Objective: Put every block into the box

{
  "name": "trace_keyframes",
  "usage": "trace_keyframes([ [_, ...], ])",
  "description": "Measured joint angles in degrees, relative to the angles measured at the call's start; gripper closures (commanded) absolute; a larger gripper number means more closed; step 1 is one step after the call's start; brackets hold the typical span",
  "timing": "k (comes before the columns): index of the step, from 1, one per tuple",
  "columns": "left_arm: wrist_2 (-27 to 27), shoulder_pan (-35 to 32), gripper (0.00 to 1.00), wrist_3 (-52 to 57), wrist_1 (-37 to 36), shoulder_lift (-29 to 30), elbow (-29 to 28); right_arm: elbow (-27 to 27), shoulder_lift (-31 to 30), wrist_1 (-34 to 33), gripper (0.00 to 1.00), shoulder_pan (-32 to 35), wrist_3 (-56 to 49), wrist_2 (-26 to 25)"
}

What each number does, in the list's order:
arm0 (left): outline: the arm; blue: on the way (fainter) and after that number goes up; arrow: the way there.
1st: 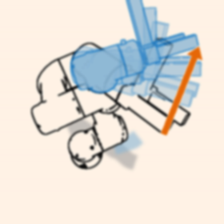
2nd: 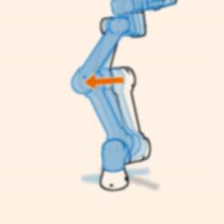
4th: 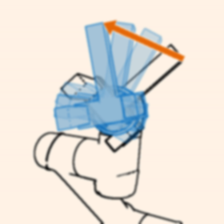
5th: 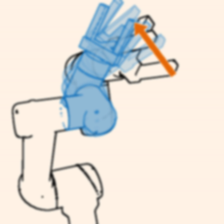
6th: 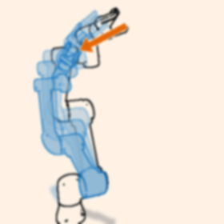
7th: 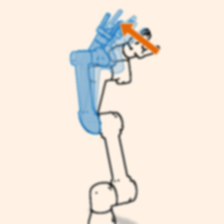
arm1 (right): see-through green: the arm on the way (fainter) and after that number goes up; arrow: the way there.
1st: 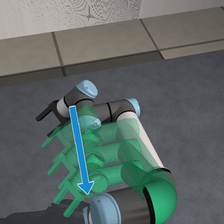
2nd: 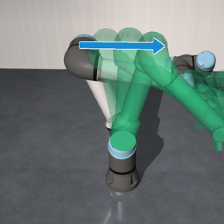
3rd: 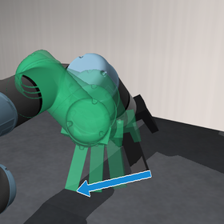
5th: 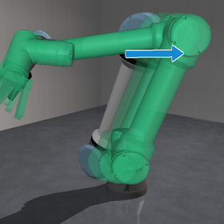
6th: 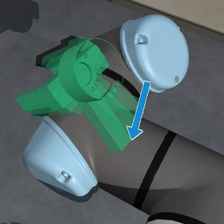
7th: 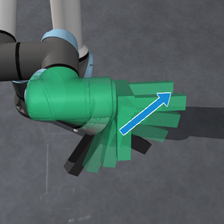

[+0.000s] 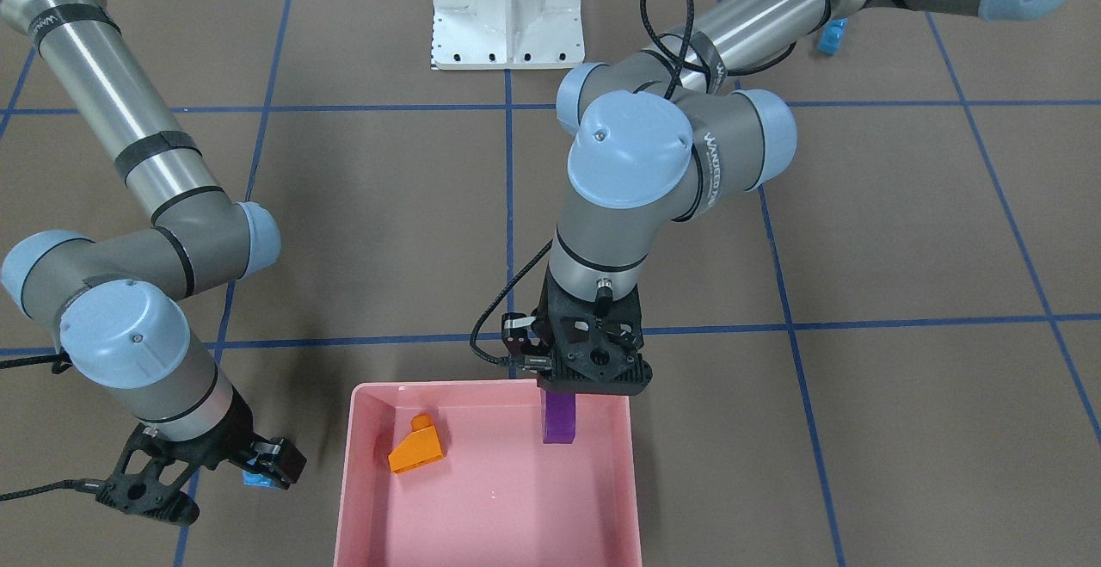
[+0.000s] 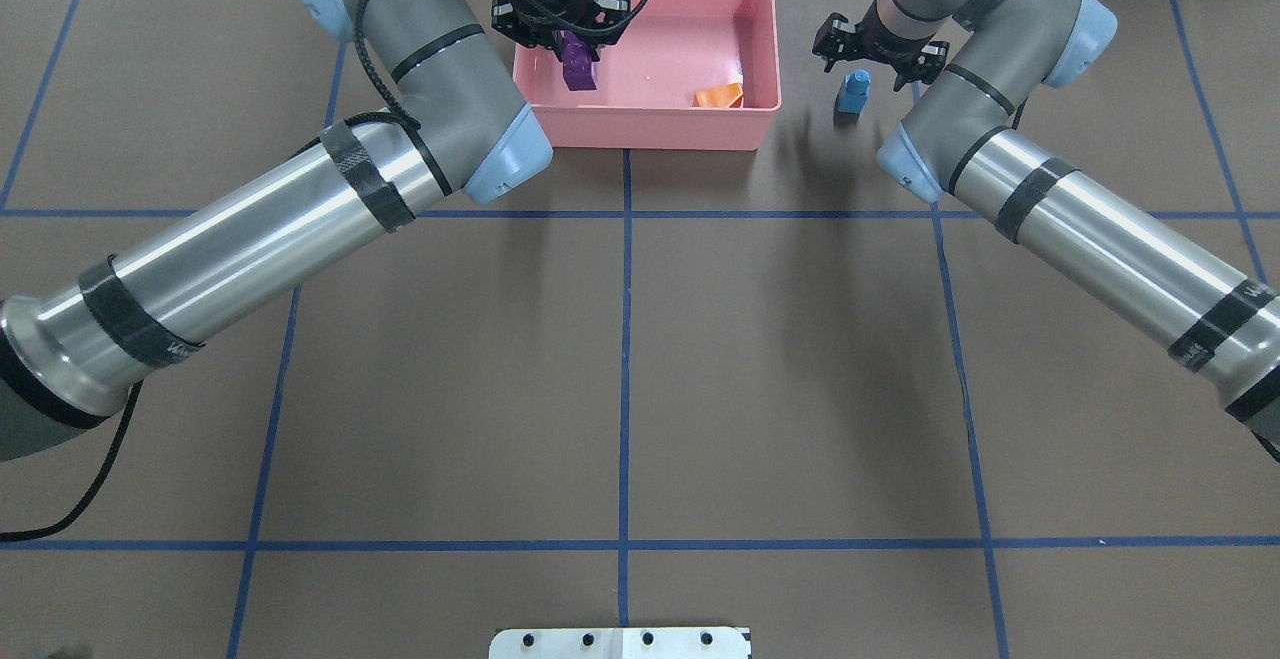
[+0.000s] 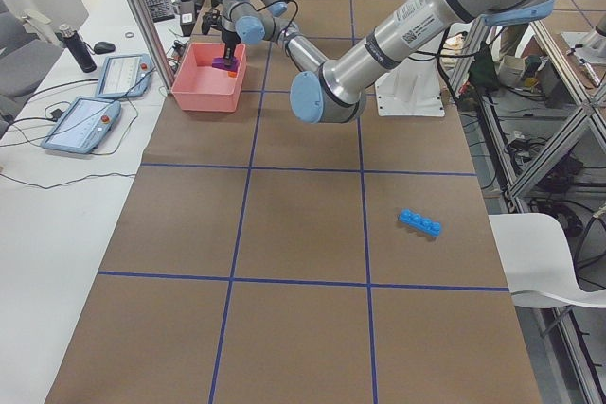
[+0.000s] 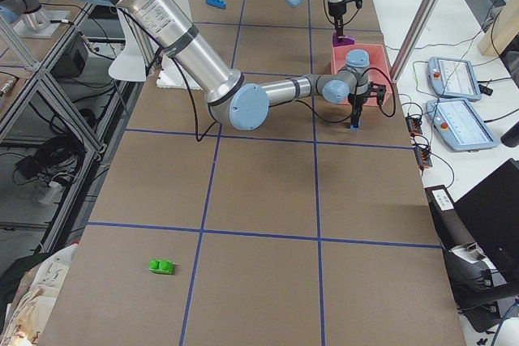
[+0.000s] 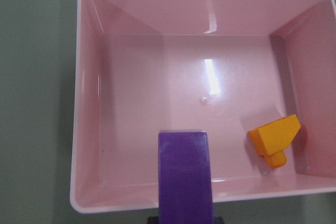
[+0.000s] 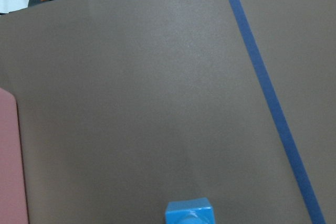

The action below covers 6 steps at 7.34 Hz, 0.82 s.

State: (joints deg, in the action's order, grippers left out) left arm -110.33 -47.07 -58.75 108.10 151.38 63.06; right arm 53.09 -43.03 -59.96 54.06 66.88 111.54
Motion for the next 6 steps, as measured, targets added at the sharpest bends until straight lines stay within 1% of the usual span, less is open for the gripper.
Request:
trace_keyframes([
  [1, 1.5, 0.0, 0.89, -0.2, 2.4, 0.5, -2.8, -1.2, 1.0, 0.0, 0.06, -0.5, 0.0, -0.7],
  [2, 2.8, 0.0, 0.56, -0.3, 3.8, 1.1, -5.1, -2.5, 2.0, 0.0, 0.09, -0.9, 0.0, -1.3],
  [3, 3.7, 0.0, 0.46, -0.3, 4.5, 1.9, -7.0, -3.3, 2.4, 0.0, 0.11, -1.0, 0.0, -1.6],
  [4, 4.1, 0.0, 0.36, -0.3, 4.8, 2.5, -7.9, -3.6, 2.4, 0.0, 0.17, -1.1, -0.1, -1.7],
  [5, 4.3, 0.0, 0.31, -0.3, 4.9, 2.7, -8.3, -3.7, 2.2, 0.0, 0.39, -1.1, -0.1, -1.8],
  [6, 4.3, -0.1, 0.11, -0.3, 4.9, 3.0, -8.3, -3.9, 2.1, 0.0, 0.83, -1.1, -0.1, -1.8],
])
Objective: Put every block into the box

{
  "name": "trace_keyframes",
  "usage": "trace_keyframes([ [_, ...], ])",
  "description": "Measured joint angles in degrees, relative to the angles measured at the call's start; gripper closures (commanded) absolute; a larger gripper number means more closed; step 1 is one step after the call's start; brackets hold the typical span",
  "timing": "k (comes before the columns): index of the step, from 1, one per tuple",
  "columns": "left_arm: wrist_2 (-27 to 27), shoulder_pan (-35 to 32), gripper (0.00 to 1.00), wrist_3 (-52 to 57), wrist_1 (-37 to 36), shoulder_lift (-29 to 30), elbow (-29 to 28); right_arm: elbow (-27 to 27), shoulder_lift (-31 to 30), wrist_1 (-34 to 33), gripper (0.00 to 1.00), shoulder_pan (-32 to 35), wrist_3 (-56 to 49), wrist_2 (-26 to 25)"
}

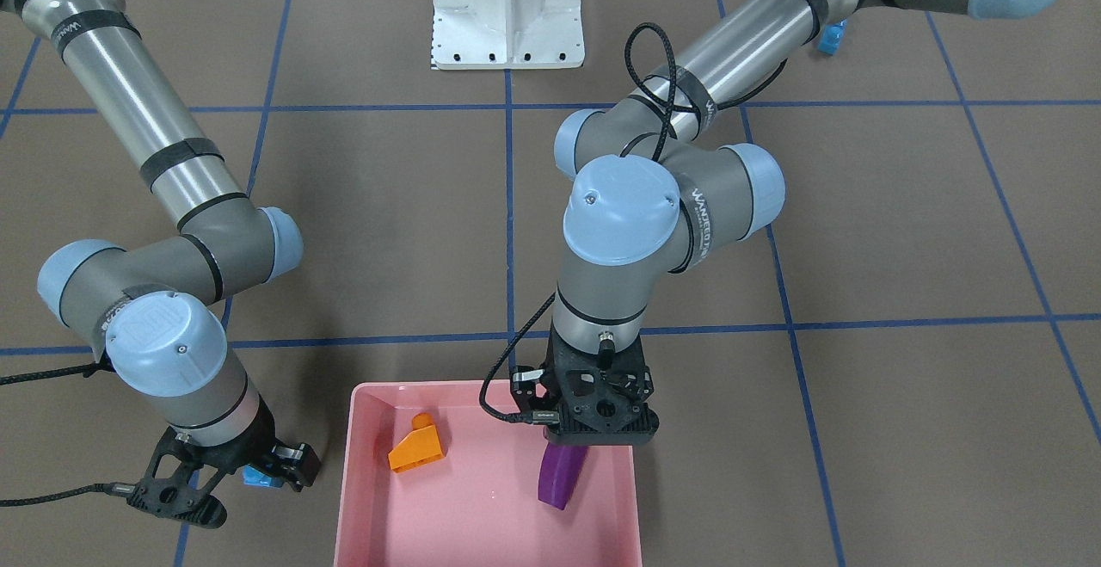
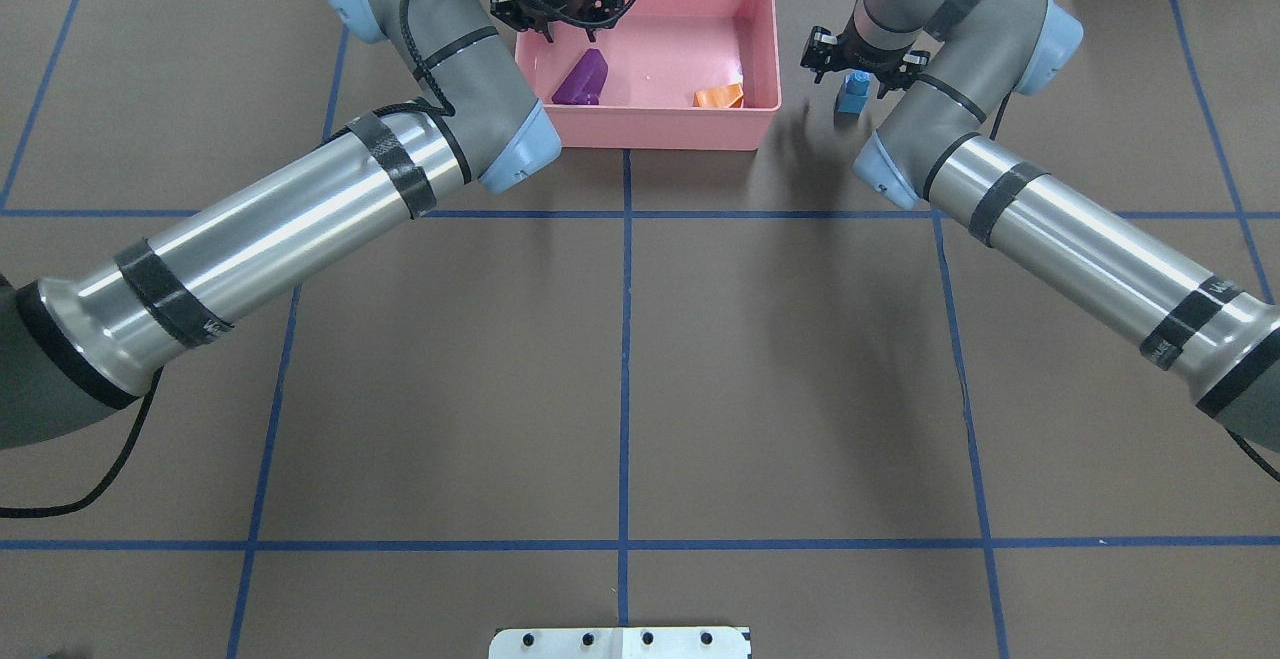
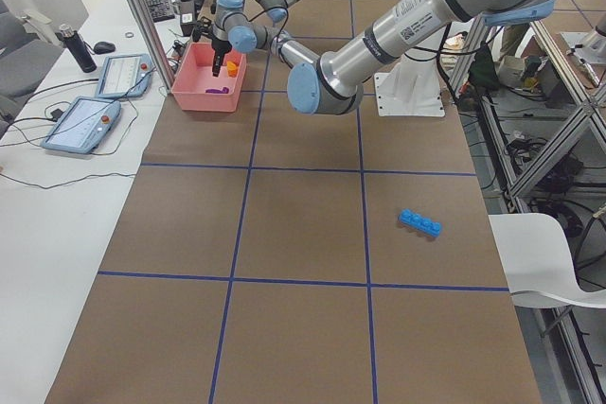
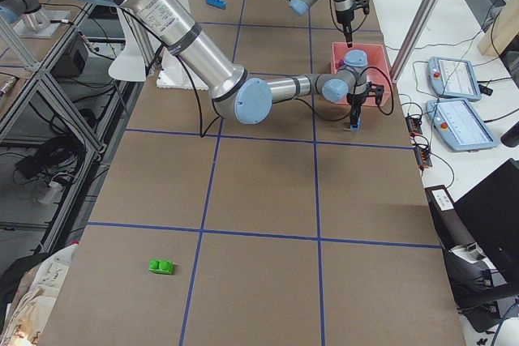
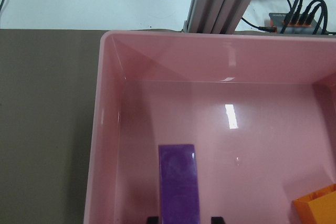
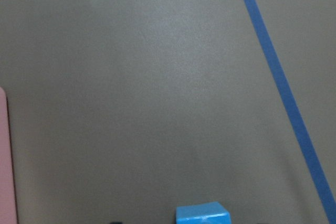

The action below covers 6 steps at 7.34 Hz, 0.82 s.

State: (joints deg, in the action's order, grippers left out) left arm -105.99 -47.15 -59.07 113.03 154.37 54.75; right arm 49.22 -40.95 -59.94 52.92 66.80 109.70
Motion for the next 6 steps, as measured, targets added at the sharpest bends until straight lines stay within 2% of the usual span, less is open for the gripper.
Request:
trace_keyframes([
  [1, 0.0, -0.1, 0.11, 0.0, 0.1, 0.3, 0.1, -0.1, -0.1, 0.0, 1.00, 0.0, 0.0, -0.1],
  [3, -1.4, -1.9, 0.11, 0.5, -0.3, 0.0, 3.2, 0.2, -0.1, -0.2, 1.00, 0.5, 0.1, 0.5],
  [4, -4.3, -3.5, 0.11, 1.1, -0.6, -2.2, 6.6, 1.3, 0.0, -0.8, 1.00, 1.8, 0.1, 2.4],
  [6, -11.0, -6.6, 0.12, 5.3, -0.8, -13.0, 17.6, 4.1, 1.8, -4.2, 1.00, 5.8, 0.2, 8.2],
])
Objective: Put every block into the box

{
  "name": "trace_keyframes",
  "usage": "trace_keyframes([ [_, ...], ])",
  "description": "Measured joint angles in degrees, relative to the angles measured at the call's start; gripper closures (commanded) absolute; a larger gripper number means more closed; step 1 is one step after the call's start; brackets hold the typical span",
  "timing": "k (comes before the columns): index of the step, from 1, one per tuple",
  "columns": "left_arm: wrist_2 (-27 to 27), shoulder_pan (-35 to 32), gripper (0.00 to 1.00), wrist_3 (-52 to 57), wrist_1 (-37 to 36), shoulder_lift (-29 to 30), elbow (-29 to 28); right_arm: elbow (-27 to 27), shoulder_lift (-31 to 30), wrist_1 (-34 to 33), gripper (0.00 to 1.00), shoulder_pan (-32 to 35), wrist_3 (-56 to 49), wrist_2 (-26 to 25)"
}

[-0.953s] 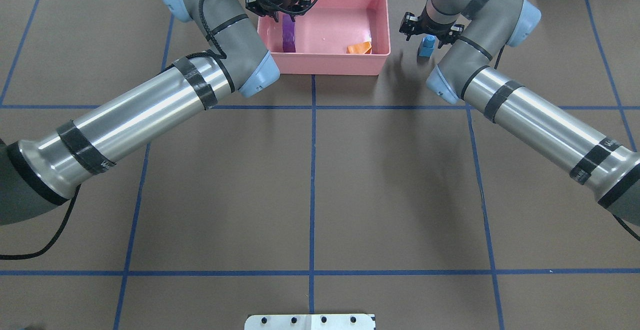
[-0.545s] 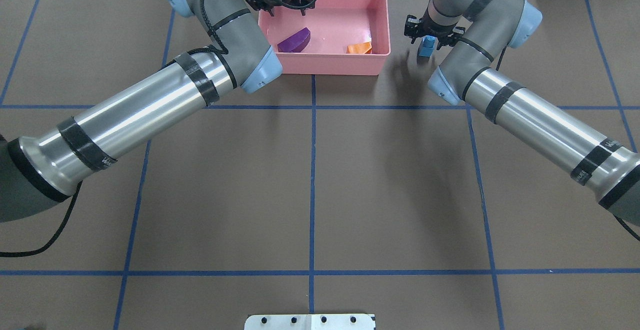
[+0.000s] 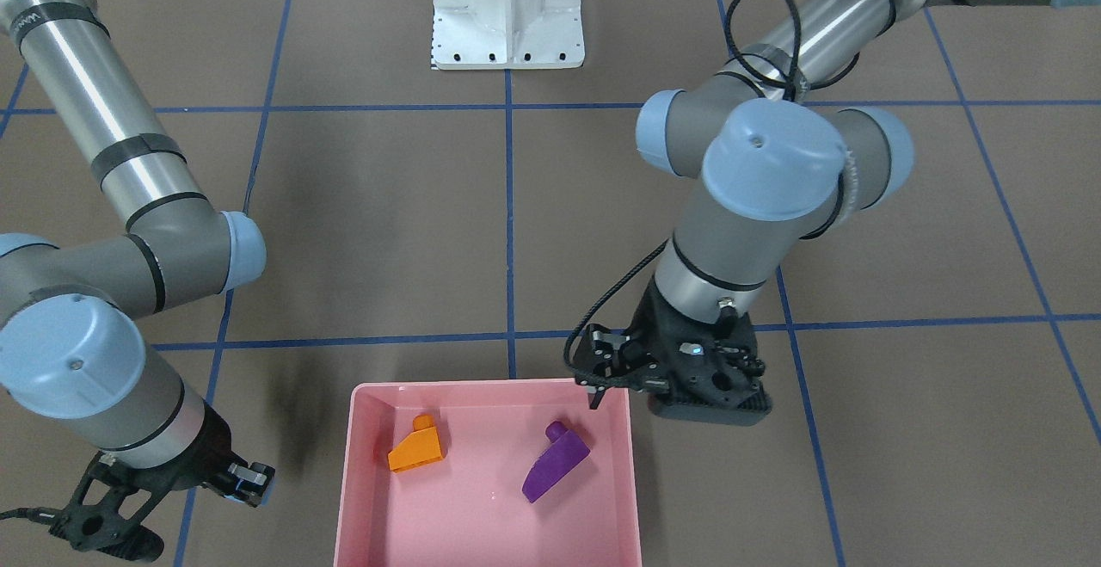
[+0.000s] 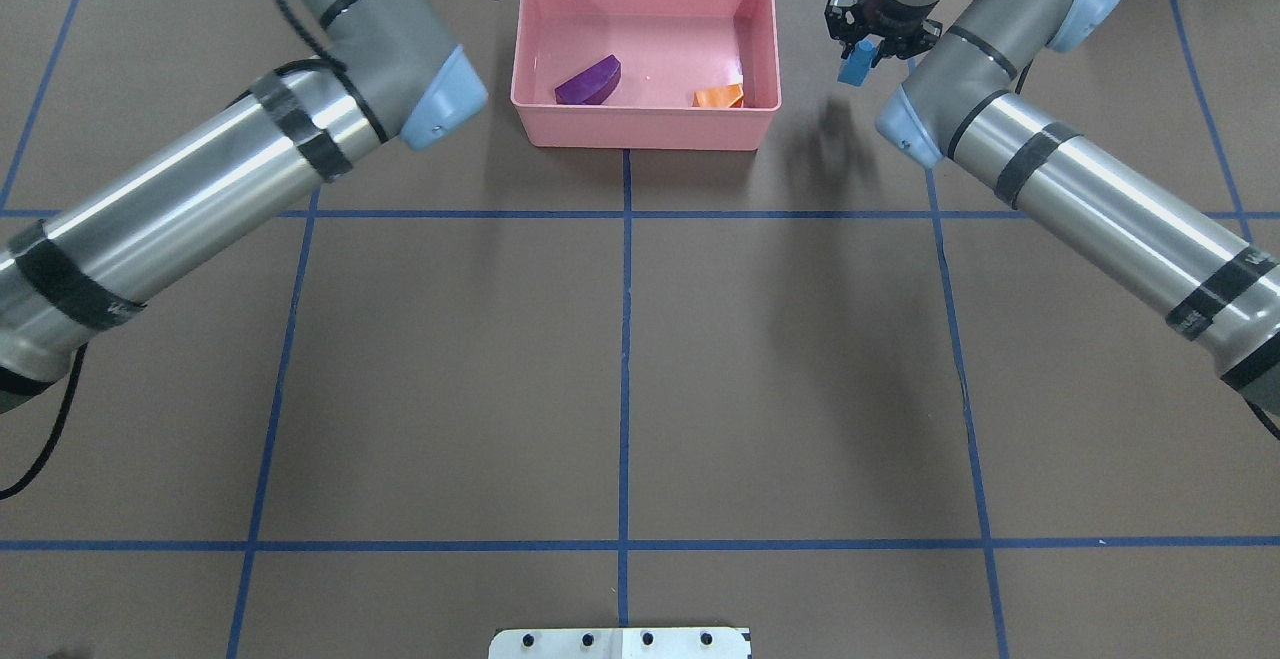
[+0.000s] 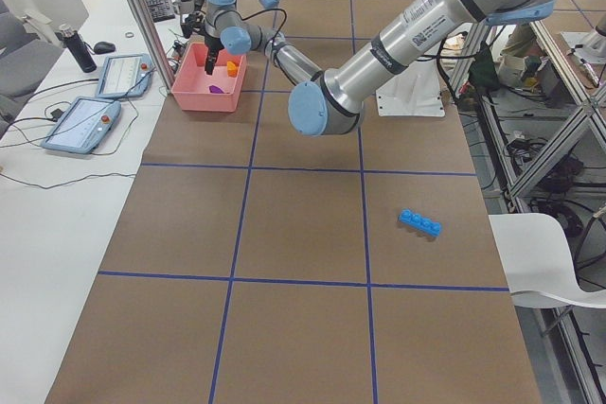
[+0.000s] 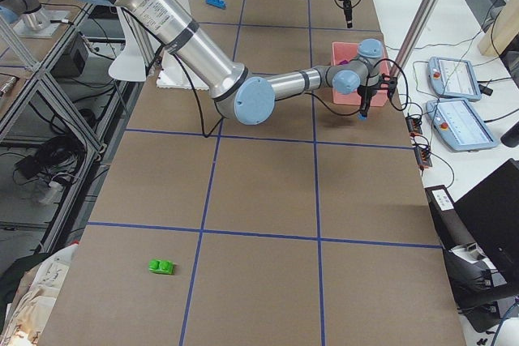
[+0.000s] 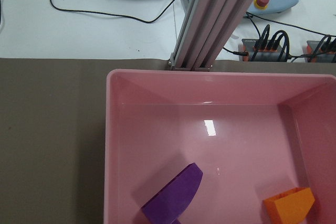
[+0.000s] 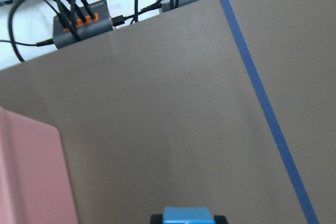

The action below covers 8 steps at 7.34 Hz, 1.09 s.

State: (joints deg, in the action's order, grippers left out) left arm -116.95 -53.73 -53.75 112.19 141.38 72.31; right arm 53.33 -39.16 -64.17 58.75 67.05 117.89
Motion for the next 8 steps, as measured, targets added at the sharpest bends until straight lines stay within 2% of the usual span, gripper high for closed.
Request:
trace_keyframes([
  [3, -7.1, -4.0, 0.12, 6.8, -0.9, -17.1, 15.0, 0.7, 8.0, -6.9, 1.00, 0.2, 3.3, 1.7],
  [5, -8.1, -4.6, 0.12, 9.8, -1.0, -27.2, 22.1, 0.2, 9.8, -4.6, 1.00, -3.9, 7.3, -0.7],
  [6, -8.1, -4.4, 0.12, 10.4, -1.0, -31.8, 25.4, -0.3, 10.0, -2.8, 0.28, -5.9, 8.9, -2.1],
  [7, -8.0, -3.9, 0.12, 11.6, -1.1, -37.0, 29.3, -0.9, 10.1, -1.6, 0.02, -7.6, 9.8, -3.4],
  [8, -7.7, -3.4, 0.07, 13.6, -1.3, -43.1, 33.4, -1.1, 10.3, -1.1, 0.01, -8.9, 10.1, -4.4],
])
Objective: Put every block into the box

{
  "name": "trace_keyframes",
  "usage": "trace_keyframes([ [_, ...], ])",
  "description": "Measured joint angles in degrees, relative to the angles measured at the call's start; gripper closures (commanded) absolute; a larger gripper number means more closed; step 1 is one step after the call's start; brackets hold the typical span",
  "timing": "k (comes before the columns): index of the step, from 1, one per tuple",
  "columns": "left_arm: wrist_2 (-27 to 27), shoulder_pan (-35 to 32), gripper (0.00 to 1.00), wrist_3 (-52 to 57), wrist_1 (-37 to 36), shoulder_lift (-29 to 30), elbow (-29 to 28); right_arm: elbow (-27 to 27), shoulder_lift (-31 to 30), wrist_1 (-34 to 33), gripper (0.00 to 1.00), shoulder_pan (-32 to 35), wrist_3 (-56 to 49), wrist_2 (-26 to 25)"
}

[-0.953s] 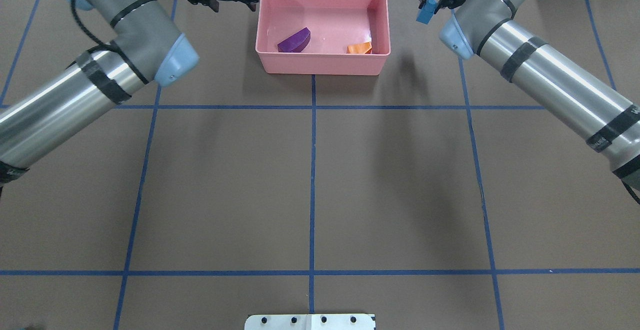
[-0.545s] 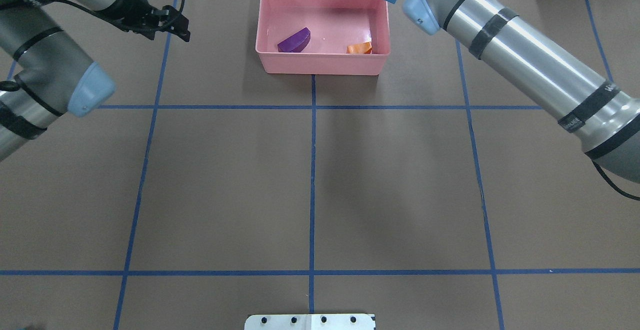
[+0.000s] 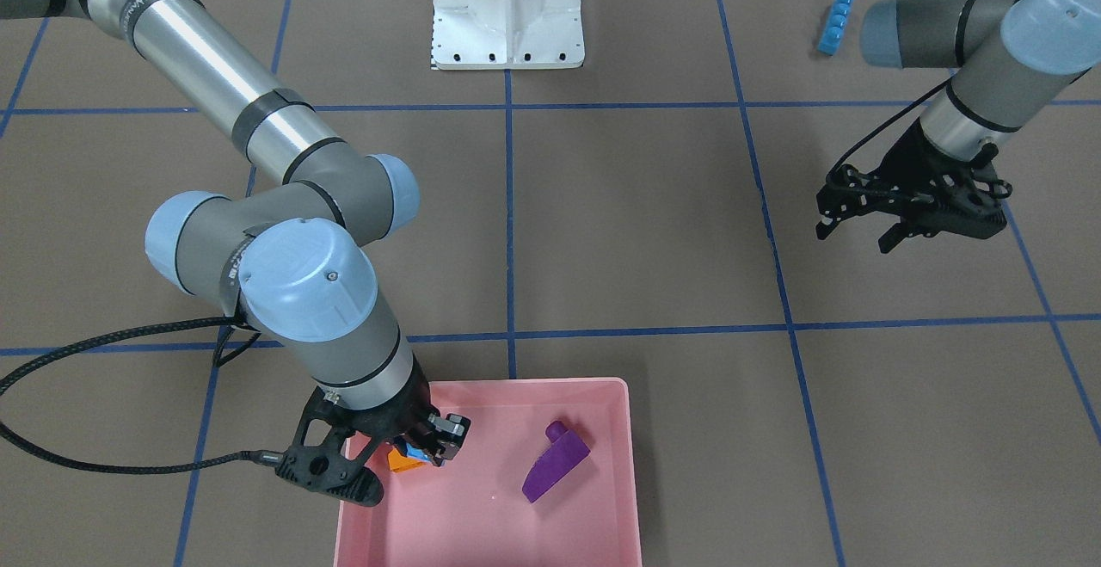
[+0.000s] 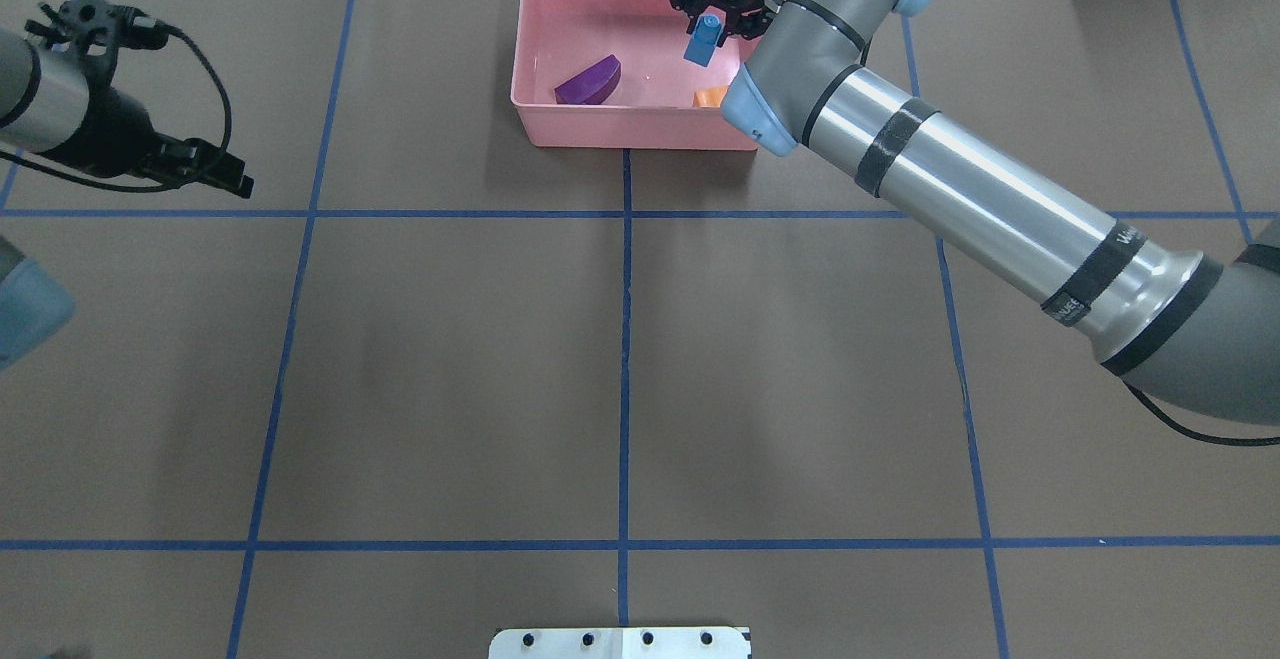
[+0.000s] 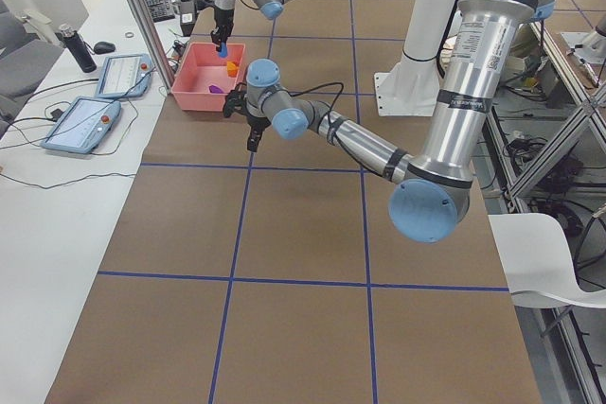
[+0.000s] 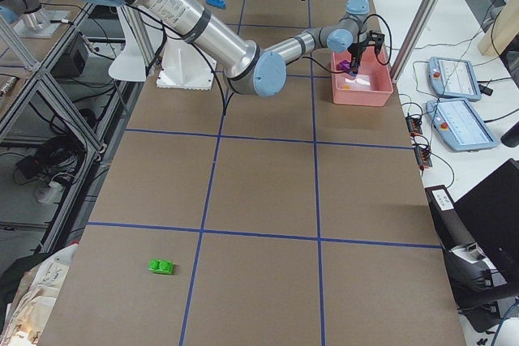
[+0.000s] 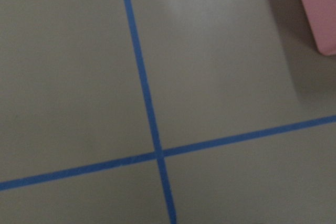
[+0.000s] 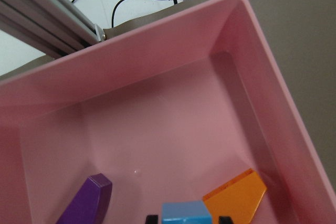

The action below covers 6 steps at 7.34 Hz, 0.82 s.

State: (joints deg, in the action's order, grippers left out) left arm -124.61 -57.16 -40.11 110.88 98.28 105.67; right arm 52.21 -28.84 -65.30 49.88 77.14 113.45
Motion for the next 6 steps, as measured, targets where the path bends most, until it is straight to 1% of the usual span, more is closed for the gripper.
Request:
trace_keyframes([
  [1, 0.9, 1.2, 0.04, 1.6, -0.1, -6.2, 3.7, 0.0, 0.3, 0.1, 0.01, -1.0, 0.3, -1.2],
  [2, 3.4, 3.9, 0.01, 2.6, -0.1, -12.3, 7.1, 0.2, 0.4, 0.1, 0.01, -1.5, 0.6, -1.9],
  [3, 6.6, 6.9, 0.01, 3.2, 0.1, -17.7, 9.7, 1.0, 0.3, 0.0, 0.01, -1.2, 0.8, -1.8],
  [4, 8.2, 9.2, 0.01, 3.5, 0.8, -21.4, 11.3, 2.3, 0.0, -1.1, 0.01, 0.1, 0.7, 0.0],
  [5, 8.9, 11.6, 0.01, 3.5, 3.4, -24.8, 12.0, 4.3, -0.6, -4.0, 0.03, 2.9, -0.1, 4.3],
  [6, 9.1, 13.6, 0.01, 3.0, 7.5, -28.0, 12.2, 8.3, -2.6, -8.2, 0.04, 5.7, -1.9, 8.1],
])
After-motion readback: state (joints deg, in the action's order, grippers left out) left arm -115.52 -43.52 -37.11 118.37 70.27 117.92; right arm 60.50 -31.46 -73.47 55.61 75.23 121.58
